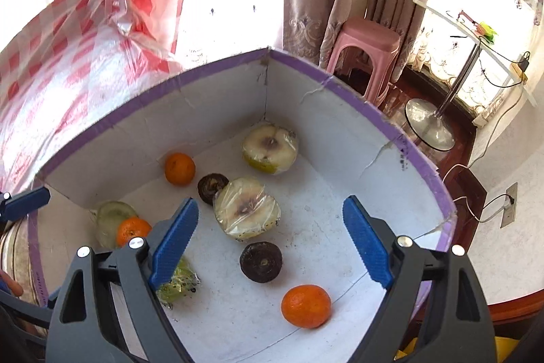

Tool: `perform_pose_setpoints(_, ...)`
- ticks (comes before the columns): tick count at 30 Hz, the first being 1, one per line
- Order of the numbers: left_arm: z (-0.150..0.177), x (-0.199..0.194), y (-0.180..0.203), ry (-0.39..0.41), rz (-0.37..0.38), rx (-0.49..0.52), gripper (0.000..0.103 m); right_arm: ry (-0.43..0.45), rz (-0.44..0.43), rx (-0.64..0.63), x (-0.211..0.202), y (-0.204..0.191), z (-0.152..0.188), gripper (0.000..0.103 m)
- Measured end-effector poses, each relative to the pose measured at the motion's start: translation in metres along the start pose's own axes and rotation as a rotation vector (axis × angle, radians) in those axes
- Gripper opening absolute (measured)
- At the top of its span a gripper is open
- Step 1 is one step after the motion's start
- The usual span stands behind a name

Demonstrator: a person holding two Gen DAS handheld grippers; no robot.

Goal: Organize fruits

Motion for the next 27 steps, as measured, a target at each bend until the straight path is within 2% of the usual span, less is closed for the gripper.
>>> perform_pose_setpoints(2,0.003,-0.007,-0.001,0.012,0.007,-0.015,0.088,0.053,0.033,0.015,-0.017,0.005,-0.004,0.093)
perform_pose_setpoints(7,0.016,-0.031,0.001,0.056,0.035,-0.078,0.088,0.153,0.04,-0.001,-0.066,-0.001,-0.004,0.094)
perform_pose_setpoints(10,0.025,-0.049,0.001,0.087,0.032,-0.109,0.088,0.202,0.087,-0.046,-0.093,-0.006,0.0,0.094)
perform_pose_setpoints(16,0.038,-0.065,0.0,0.098,0.038,-0.132,0.088,0.267,0.083,0.034,-0.134,-0.002,0.018,0.094)
perform_pose_setpoints(20,0.039,-0.069,0.007,0.113,0.047,-0.101,0.088,0.288,0.1,0.082,-0.146,-0.001,0.027,0.099)
perform_pose_setpoints(27,0.036,-0.074,0.013,0.143,0.058,-0.076,0.088,0.273,0.104,0.077,-0.137,-0.003,0.028,0.099)
Point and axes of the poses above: each gripper's, at about its wrist camera, not at the fingertips, and x roughly the way its jaws point, y to its right, z to its underside, the point moved 4 cm from there along x, roughly the way its jaws point, and after that the axes turned 15 degrees about y, right-handed, at the moved point
